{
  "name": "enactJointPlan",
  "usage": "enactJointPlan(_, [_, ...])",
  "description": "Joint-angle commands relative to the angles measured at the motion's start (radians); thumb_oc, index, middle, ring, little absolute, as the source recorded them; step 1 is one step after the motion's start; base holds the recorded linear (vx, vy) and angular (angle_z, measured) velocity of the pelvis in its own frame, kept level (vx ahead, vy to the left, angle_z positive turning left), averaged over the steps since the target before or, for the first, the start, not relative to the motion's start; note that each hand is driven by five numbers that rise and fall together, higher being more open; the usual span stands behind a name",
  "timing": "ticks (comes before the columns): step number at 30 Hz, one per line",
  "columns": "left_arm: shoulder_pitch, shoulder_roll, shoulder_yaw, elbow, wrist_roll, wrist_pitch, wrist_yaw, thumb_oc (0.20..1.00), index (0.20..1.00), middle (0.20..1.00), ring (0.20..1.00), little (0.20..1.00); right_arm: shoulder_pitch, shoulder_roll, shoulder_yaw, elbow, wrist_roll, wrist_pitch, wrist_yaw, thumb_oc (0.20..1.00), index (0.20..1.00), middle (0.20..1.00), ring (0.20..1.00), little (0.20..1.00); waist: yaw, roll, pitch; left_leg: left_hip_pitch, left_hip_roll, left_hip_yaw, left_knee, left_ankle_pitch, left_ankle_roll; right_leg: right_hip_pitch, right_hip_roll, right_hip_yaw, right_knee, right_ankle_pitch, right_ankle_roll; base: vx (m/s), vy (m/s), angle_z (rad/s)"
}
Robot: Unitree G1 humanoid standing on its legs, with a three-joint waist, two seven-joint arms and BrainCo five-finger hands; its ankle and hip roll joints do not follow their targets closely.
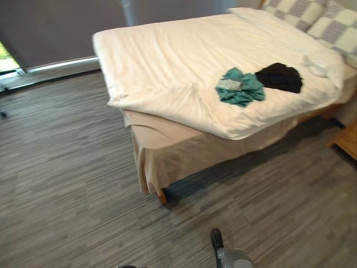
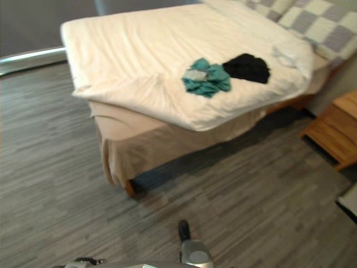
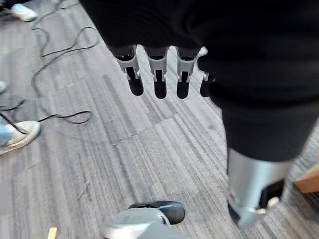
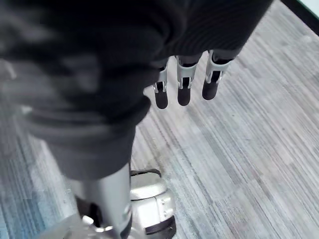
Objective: Tidy up the quilt and then pick up the clothes from the bed and put them into the laundry hamper.
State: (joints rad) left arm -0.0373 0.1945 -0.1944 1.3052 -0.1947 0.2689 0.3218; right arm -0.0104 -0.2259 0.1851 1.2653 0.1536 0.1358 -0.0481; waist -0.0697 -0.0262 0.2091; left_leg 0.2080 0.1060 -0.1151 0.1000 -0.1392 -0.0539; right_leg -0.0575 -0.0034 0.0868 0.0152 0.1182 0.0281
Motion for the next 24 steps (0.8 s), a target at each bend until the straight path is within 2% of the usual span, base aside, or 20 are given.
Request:
enactJointPlan(1, [0.009, 0.02, 0.027, -0.005, -0.031, 0.0, 0.036, 1.0, 1.0, 1.0, 1.0, 1.0, -0.019, -0.032, 0.034, -0.023, -0.077, 0.003, 0.008, 1.0, 1.0, 1.0, 1.0, 1.0, -0.001, -0.054, 0.007, -0.094, -0.066, 0.004, 0.137, -0.078, 0.066, -0.088, -0.115, 0.024, 0.058, 0.012, 0.125, 0.21, -0.275, -0.1])
enactJointPlan(2, [0.021, 0.007, 0.042, -0.005, -0.011, -0.019, 0.04, 1.0, 1.0, 1.0, 1.0, 1.0, -0.027, -0.039, 0.033, -0.029, -0.043, 0.009, 0.01, 1.0, 1.0, 1.0, 1.0, 1.0, -0.002, -0.057, 0.011, -0.16, -0.034, 0.032, 0.247, -0.021, 0.065, -0.069, -0.1, 0.014, 0.067, -0.004, 0.099, 0.24, -0.326, 0.11])
enactJointPlan(4, [0.024, -0.002, 0.039, -0.01, -0.051, -0.027, 0.085, 1.0, 1.0, 1.0, 1.0, 1.0, -0.041, -0.043, 0.031, -0.034, -0.023, 0.036, 0.008, 1.0, 1.0, 1.0, 1.0, 1.0, 0.001, -0.054, 0.017, -0.213, -0.008, 0.07, 0.265, 0.029, 0.066, -0.037, -0.086, -0.007, 0.064, -0.024, 0.077, 0.23, -0.319, 0.37])
enactJointPlan(5, [0.022, -0.003, 0.036, -0.012, -0.043, -0.025, 0.096, 1.0, 1.0, 1.0, 1.0, 1.0, -0.044, -0.044, 0.029, -0.032, -0.02, 0.035, 0.005, 1.0, 1.0, 1.0, 1.0, 1.0, 0.004, -0.051, 0.02, -0.226, -0.011, 0.08, 0.252, 0.039, 0.065, -0.025, -0.081, -0.011, 0.062, -0.031, 0.074, 0.16, -0.21, 0.64])
enactJointPlan(7, [0.015, 0.0, 0.014, -0.007, -0.015, -0.067, 0.169, 1.0, 1.0, 1.0, 1.0, 1.0, -0.059, -0.055, 0.026, -0.024, -0.007, 0.022, 0.016, 1.0, 1.0, 1.0, 1.0, 1.0, 0.017, -0.035, 0.049, -0.26, -0.029, 0.102, 0.181, 0.078, 0.051, 0.003, -0.068, -0.035, 0.069, -0.055, 0.068, 0.11, -0.159, 0.6])
enactJointPlan(9, [0.001, 0.008, 0.0, -0.007, -0.06, -0.118, 0.212, 1.0, 1.0, 1.0, 1.0, 1.0, -0.07, -0.061, 0.033, -0.02, 0.043, 0.008, 0.004, 1.0, 1.0, 1.0, 1.0, 1.0, 0.022, -0.019, 0.074, -0.285, -0.006, 0.15, 0.094, 0.152, 0.02, 0.031, -0.063, -0.079, 0.064, -0.074, 0.059, 0.04, -0.071, 0.29])
enactJointPlan(10, [-0.002, 0.011, 0.004, -0.01, -0.071, -0.14, 0.235, 1.0, 1.0, 1.0, 1.0, 1.0, -0.073, -0.062, 0.031, -0.017, 0.057, 0.004, 0.001, 1.0, 1.0, 1.0, 1.0, 1.0, 0.027, -0.015, 0.076, -0.291, 0.0, 0.155, 0.068, 0.17, 0.014, 0.039, -0.063, -0.095, 0.058, -0.079, 0.058, 0.02, -0.032, 0.66])
enactJointPlan(11, [-0.007, 0.021, 0.013, -0.022, -0.103, -0.193, 0.248, 1.0, 1.0, 1.0, 1.0, 1.0, -0.083, -0.06, 0.029, -0.015, 0.079, 0.005, 0.001, 1.0, 1.0, 1.0, 1.0, 1.0, 0.033, -0.008, 0.069, -0.281, 0.002, 0.145, 0.014, 0.184, 0.01, 0.035, -0.061, -0.11, 0.058, -0.09, 0.059, 0.0, -0.009, 0.65])
enactJointPlan(12, [-0.009, 0.022, 0.013, -0.027, -0.103, -0.214, 0.26, 1.0, 1.0, 1.0, 1.0, 1.0, -0.085, -0.059, 0.03, -0.015, 0.084, 0.006, 0.002, 1.0, 1.0, 1.0, 1.0, 1.0, 0.034, -0.006, 0.065, -0.276, 0.001, 0.14, -0.001, 0.186, 0.01, 0.031, -0.059, -0.11, 0.058, -0.092, 0.059, -0.02, 0.007, 0.46])
enactJointPlan(13, [-0.023, 0.027, 0.012, -0.049, -0.129, -0.277, 0.273, 1.0, 1.0, 1.0, 1.0, 1.0, -0.093, -0.057, 0.035, -0.016, 0.098, 0.012, 0.007, 1.0, 1.0, 1.0, 1.0, 1.0, 0.036, 0.003, 0.053, -0.259, 0.001, 0.119, -0.056, 0.196, 0.008, 0.018, -0.052, -0.112, 0.057, -0.097, 0.059, -0.02, 0.014, 0.06])
enactJointPlan(15, [-0.047, 0.035, 0.011, -0.081, -0.129, -0.319, 0.269, 1.0, 1.0, 1.0, 1.0, 1.0, -0.1, -0.05, 0.043, -0.014, 0.076, 0.024, 0.019, 1.0, 1.0, 1.0, 1.0, 1.0, 0.034, 0.009, 0.045, -0.248, 0.001, 0.102, -0.08, 0.197, 0.002, 0.005, -0.049, -0.11, 0.058, -0.1, 0.061, 0.01, 0.015, 0.02])
enactJointPlan(18, [-0.059, 0.032, 0.005, -0.101, -0.118, -0.33, 0.254, 1.0, 1.0, 1.0, 1.0, 1.0, -0.103, -0.045, 0.065, -0.006, 0.045, 0.04, 0.017, 1.0, 1.0, 1.0, 1.0, 1.0, 0.033, 0.009, 0.04, -0.257, -0.01, 0.07, -0.046, 0.177, 0.003, -0.01, -0.046, -0.085, 0.072, -0.104, 0.057, 0.1, 0.101, 0.12])
enactJointPlan(20, [-0.053, 0.021, 0.0, -0.107, -0.119, -0.311, 0.256, 1.0, 1.0, 1.0, 1.0, 1.0, -0.1, -0.046, 0.083, 0.006, -0.007, 0.077, 0.009, 1.0, 1.0, 1.0, 1.0, 1.0, 0.044, 0.014, 0.038, -0.271, -0.031, 0.007, -0.036, 0.183, 0.007, 0.0, -0.031, -0.051, 0.079, -0.105, 0.046, 0.21, 0.192, 0.13])
enactJointPlan(21, [-0.051, 0.02, -0.001, -0.107, -0.11, -0.311, 0.256, 1.0, 1.0, 1.0, 1.0, 1.0, -0.099, -0.046, 0.085, 0.008, -0.008, 0.079, 0.008, 1.0, 1.0, 1.0, 1.0, 1.0, 0.046, 0.016, 0.039, -0.271, -0.029, 0.004, -0.049, 0.193, 0.005, 0.003, -0.028, -0.05, 0.079, -0.106, 0.047, 0.2, 0.184, 0.05])
enactJointPlan(23, [-0.046, 0.017, -0.005, -0.095, -0.126, -0.265, 0.255, 1.0, 1.0, 1.0, 1.0, 1.0, -0.092, -0.051, 0.089, 0.02, -0.008, 0.072, 0.001, 1.0, 1.0, 1.0, 1.0, 1.0, 0.053, 0.023, 0.049, -0.288, -0.018, 0.014, -0.096, 0.244, -0.009, 0.026, -0.021, -0.051, 0.072, -0.11, 0.051, 0.19, 0.207, 0.05])
enactJointPlan(24, [-0.05, 0.015, -0.006, -0.073, -0.105, -0.24, 0.253, 1.0, 1.0, 1.0, 1.0, 1.0, -0.091, -0.054, 0.08, 0.028, 0.001, 0.052, -0.009, 1.0, 1.0, 1.0, 1.0, 1.0, 0.058, 0.022, 0.059, -0.328, -0.005, 0.06, -0.125, 0.274, -0.019, 0.056, -0.025, -0.069, 0.06, -0.117, 0.051, 0.19, 0.236, 0.05])
